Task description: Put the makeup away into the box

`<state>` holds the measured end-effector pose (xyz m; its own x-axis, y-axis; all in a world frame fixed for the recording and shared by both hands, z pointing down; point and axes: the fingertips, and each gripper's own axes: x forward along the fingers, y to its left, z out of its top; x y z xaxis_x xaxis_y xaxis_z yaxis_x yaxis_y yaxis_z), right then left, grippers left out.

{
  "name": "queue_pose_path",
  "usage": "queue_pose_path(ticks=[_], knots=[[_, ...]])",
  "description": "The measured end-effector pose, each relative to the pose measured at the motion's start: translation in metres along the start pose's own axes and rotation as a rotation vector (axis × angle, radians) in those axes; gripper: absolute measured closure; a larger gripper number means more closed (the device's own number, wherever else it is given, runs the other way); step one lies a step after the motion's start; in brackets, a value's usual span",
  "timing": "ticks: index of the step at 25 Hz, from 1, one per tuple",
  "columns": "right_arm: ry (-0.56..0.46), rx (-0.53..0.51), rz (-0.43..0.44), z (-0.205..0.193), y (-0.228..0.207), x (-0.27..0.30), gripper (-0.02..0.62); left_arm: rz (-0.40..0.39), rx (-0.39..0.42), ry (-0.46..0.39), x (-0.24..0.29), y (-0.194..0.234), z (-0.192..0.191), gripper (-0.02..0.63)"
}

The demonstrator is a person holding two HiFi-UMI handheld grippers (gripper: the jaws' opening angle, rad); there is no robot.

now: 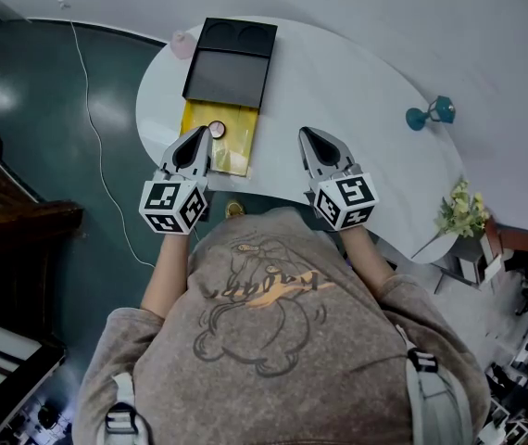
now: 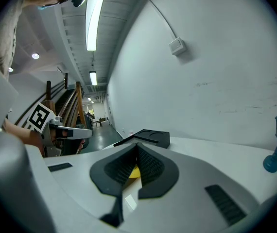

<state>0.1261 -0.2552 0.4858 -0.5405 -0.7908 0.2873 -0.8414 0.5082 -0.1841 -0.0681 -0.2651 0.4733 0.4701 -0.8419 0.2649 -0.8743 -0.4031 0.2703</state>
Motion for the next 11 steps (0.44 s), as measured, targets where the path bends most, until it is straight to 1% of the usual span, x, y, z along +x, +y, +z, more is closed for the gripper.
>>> queue_pose_path(ticks=[11], knots=[[0.017,0.0,0.014,-0.0023,0.0044,-0.0033,0.592,0.01,-0.014,0.019,-0.001,-0.0002,-0.0059,0.584]])
